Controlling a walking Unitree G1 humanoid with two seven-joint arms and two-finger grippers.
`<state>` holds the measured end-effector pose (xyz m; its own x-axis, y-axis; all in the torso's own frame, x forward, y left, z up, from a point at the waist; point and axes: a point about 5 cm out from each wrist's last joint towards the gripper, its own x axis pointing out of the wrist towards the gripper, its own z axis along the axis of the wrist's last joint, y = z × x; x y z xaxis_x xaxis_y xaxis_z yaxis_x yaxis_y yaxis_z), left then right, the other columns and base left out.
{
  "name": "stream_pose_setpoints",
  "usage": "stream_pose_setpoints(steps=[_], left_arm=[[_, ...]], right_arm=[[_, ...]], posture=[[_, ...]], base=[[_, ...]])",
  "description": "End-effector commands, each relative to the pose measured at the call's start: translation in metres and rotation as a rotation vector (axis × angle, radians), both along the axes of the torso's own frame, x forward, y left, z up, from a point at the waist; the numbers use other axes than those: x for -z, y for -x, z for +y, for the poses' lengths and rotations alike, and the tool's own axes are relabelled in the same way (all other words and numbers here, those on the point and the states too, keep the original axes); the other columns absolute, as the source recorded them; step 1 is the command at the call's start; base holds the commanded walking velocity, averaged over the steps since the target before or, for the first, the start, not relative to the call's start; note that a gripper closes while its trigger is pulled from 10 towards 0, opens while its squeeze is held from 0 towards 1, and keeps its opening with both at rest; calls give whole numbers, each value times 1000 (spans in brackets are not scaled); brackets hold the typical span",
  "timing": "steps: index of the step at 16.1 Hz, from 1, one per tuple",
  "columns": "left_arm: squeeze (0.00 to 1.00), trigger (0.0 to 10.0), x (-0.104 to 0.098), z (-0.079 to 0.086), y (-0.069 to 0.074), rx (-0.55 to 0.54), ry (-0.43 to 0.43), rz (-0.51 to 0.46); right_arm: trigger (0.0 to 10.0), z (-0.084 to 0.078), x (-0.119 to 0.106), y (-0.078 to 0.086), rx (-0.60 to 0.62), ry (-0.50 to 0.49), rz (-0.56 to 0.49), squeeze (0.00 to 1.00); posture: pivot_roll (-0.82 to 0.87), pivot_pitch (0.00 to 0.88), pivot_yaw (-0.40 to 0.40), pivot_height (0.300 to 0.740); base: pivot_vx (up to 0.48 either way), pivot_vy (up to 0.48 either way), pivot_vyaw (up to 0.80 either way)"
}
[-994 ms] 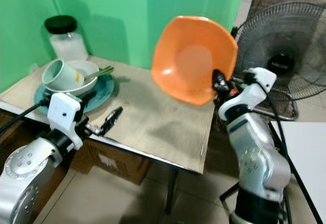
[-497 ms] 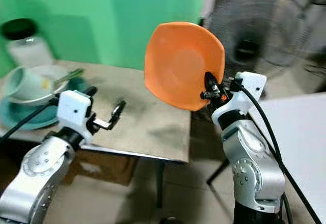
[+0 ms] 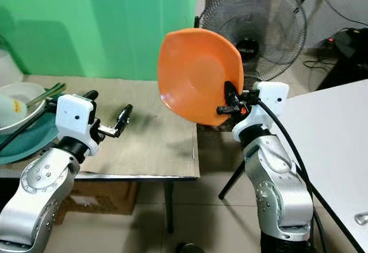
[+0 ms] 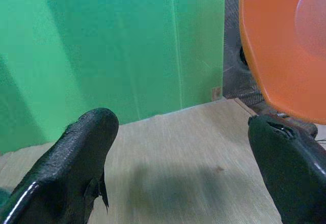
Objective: Setting the table
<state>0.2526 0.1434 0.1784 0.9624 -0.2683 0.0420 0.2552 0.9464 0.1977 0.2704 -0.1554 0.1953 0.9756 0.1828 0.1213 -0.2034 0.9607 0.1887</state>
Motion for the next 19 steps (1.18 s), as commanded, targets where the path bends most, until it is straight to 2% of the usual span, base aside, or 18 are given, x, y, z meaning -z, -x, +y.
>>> stream_pose_setpoints(steps=[1, 8, 19], left_arm=[[8, 10000, 3, 0, 0, -17, -9, 8], [0, 10000, 2, 6, -6, -96, -16, -24], [0, 10000, 1, 4, -9, -82, -8, -34]], right_arm=[[10000, 1, -10, 0, 5, -9, -44, 0], [10000, 4, 0, -3, 22, 20, 12, 0], [10000, 4, 5, 0, 31, 11, 44, 0]], posture=[[-43, 0, -37, 740], [-42, 0, -31, 740], [-47, 0, -18, 740]], base=[[0, 0, -775], [0, 0, -777], [0, 0, -781]])
